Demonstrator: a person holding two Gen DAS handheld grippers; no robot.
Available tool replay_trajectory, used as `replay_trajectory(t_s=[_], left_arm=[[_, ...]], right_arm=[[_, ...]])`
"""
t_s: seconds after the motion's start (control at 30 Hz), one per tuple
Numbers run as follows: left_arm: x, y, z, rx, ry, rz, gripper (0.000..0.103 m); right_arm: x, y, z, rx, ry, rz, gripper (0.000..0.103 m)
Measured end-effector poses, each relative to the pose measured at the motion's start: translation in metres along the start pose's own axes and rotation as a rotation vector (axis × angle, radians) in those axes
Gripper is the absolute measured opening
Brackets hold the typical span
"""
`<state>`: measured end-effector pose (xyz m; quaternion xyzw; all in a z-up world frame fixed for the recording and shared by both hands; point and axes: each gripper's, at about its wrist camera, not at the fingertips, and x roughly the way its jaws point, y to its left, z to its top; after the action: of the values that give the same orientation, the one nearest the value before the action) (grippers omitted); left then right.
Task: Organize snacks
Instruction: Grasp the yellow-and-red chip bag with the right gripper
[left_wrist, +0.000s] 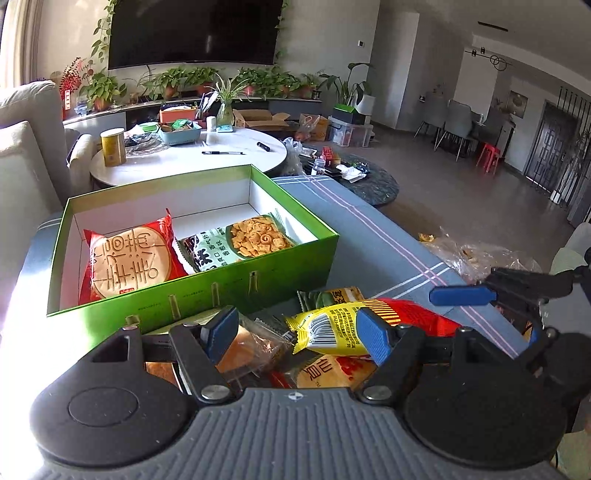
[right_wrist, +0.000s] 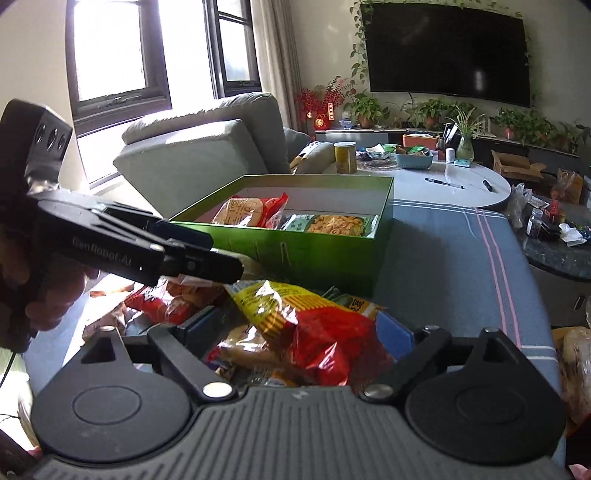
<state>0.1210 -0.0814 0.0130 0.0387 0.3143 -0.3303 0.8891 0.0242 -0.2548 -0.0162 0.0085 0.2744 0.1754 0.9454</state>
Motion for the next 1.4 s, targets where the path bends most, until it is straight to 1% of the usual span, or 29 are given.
replay_trajectory(t_s=[0.1,0.2,0.27,0.37,0.43,0.47,0.5,0.57,0.6,0.63,0.67,0.7,0.77,0.8,0.83,0.87,0.93,1.0,1.07,1.13,1.17,1.23,1.27,1.33,1.4], left_arm=[[-0.004,-0.002,-0.001,-0.015,-0.006,0.008,0.068],[-0.010,-0.005,-0.002,-0.014,-0.014,0.009,0.068],[-0.012,-0.006,-0.002,-0.005,-0.019,0.015,0.068],[-0.012,-0.006,0.000,-0.008,-0.022,0.020,0.068],[-0.010,-0.006,0.000,-0.014,-0.021,0.018,0.068],[-0.010,-0.007,0.000,-0.010,-0.022,0.016,0.068],[-0.010,-0.007,0.000,-0.004,-0.023,0.015,0.068],[-0.010,-0.007,-0.002,0.009,-0.025,0.020,0.068],[-0.008,-0.006,-0.002,0.007,-0.023,0.028,0.068],[-0.007,-0.006,-0.001,-0.002,-0.021,0.035,0.068],[-0.006,-0.004,-0.001,-0.018,-0.019,0.040,0.068],[-0.004,-0.002,-0.001,-0.036,-0.017,0.041,0.068],[-0.003,0.001,-0.003,-0.071,-0.009,0.032,0.068],[-0.003,0.001,-0.004,-0.074,-0.005,0.027,0.068],[-0.004,0.000,-0.005,-0.068,-0.002,0.026,0.068],[-0.004,-0.002,-0.006,-0.055,-0.001,0.028,0.068],[-0.005,-0.004,-0.008,-0.026,-0.002,0.030,0.068],[-0.005,-0.006,-0.008,-0.010,-0.005,0.018,0.068],[-0.004,-0.008,-0.008,-0.006,-0.008,0.002,0.068],[0.001,-0.013,-0.007,-0.004,-0.010,-0.003,0.068],[0.003,-0.015,-0.006,0.001,-0.011,-0.007,0.069],[0.008,-0.023,-0.007,0.036,-0.011,-0.020,0.069],[0.010,-0.028,-0.007,0.066,-0.012,-0.023,0.069],[0.015,-0.038,-0.009,0.125,0.001,-0.021,0.069],[0.022,-0.046,-0.010,0.162,0.013,-0.007,0.069]], right_arm=[[0.005,0.003,-0.006,-0.032,0.020,-0.039,0.079],[0.011,0.001,-0.006,-0.026,0.024,-0.112,0.079],[0.012,-0.011,-0.004,0.038,0.003,-0.130,0.079],[0.009,-0.042,-0.001,0.242,-0.058,-0.167,0.079],[0.011,-0.060,0.002,0.344,-0.078,-0.207,0.079],[0.011,-0.065,0.003,0.377,-0.081,-0.225,0.079],[0.009,-0.066,0.002,0.384,-0.087,-0.216,0.079],[0.002,-0.060,0.002,0.327,-0.104,-0.120,0.079],[-0.003,-0.051,0.000,0.253,-0.103,-0.049,0.079],[-0.006,-0.043,-0.001,0.185,-0.091,-0.011,0.079],[-0.006,-0.034,-0.002,0.113,-0.071,0.006,0.079],[-0.004,-0.023,-0.003,0.024,-0.035,-0.005,0.079],[0.010,-0.007,-0.007,-0.100,0.034,-0.076,0.079],[0.017,-0.004,-0.010,-0.133,0.055,-0.108,0.079],[0.023,-0.005,-0.012,-0.140,0.066,-0.134,0.079],[0.028,-0.009,-0.012,-0.117,0.067,-0.153,0.079],[0.030,-0.024,-0.011,-0.018,0.050,-0.160,0.078],[0.026,-0.039,-0.010,0.093,0.010,-0.175,0.078],[0.024,-0.051,-0.006,0.171,-0.018,-0.197,0.078],[0.026,-0.061,-0.001,0.247,-0.036,-0.190,0.078],[0.027,-0.066,0.001,0.273,-0.043,-0.163,0.078],[0.030,-0.070,0.004,0.296,-0.057,-0.107,0.078],[0.032,-0.070,0.007,0.294,-0.057,-0.095,0.078],[0.036,-0.068,0.011,0.286,-0.048,-0.100,0.078],[0.039,-0.068,0.013,0.291,-0.038,-0.089,0.078]])
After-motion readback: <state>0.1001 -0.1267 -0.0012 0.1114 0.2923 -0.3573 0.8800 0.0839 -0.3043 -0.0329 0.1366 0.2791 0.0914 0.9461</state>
